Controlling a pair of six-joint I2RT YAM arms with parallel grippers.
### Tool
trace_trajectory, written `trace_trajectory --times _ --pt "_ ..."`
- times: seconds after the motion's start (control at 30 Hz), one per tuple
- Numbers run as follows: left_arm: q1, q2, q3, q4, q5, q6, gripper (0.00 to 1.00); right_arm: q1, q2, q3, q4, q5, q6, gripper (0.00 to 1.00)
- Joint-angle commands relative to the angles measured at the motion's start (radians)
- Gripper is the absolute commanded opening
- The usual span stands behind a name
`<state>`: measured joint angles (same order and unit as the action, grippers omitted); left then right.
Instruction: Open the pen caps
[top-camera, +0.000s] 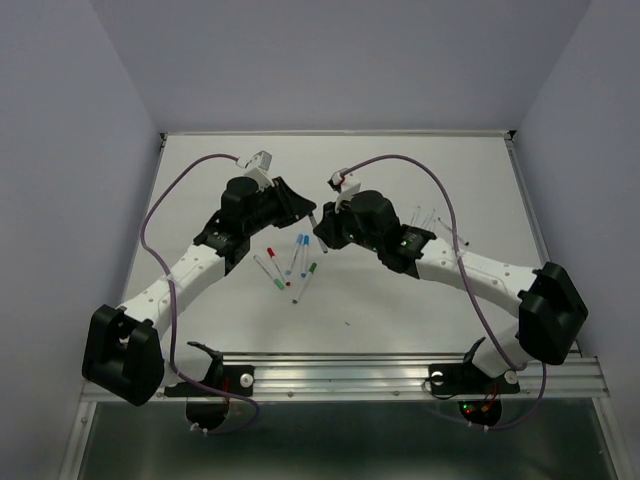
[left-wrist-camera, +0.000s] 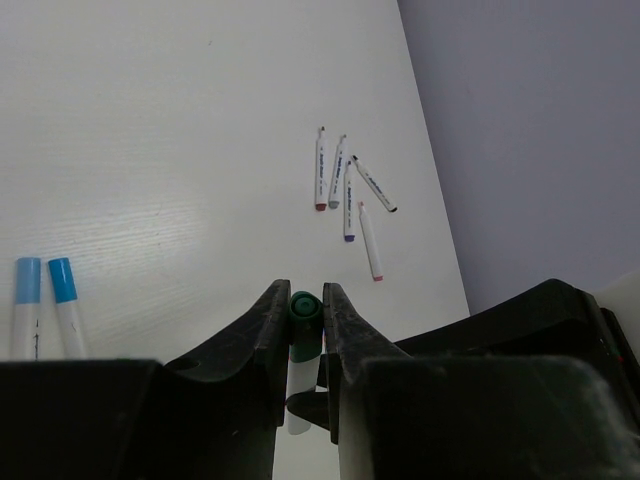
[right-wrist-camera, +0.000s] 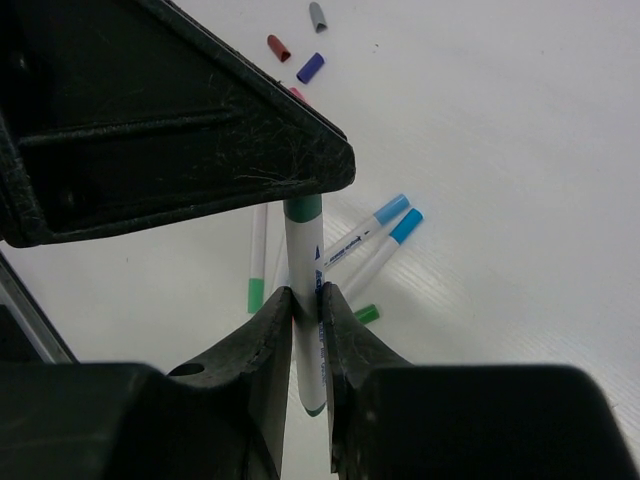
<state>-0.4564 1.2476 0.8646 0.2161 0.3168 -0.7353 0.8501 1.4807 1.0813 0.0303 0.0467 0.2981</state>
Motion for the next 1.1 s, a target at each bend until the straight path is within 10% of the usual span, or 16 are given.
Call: trace_trajectory --times 0.0,0.17,0.63,1.07 --pt "-0.031 -0.042 0.031 0.069 0.090 -0.030 0.00 -0.008 0.036 0.052 0.066 -0.019 -0.043 0.18" --pt "-0.031 -0.022 0.051 0.071 0.091 -0.045 0.00 -0.008 0.062 0.035 0.062 -0.037 -0.082 0.01" --pt "0.260 0.140 0.429 -0.098 -0.229 0.065 0.00 0.161 -0.080 -0.363 0.046 -0.563 0.044 0.01" --pt "0.308 0.102 0.278 -0.032 -0.099 0.017 0.00 0.009 -0.269 -0.281 -0.064 -0.216 0.052 0.06"
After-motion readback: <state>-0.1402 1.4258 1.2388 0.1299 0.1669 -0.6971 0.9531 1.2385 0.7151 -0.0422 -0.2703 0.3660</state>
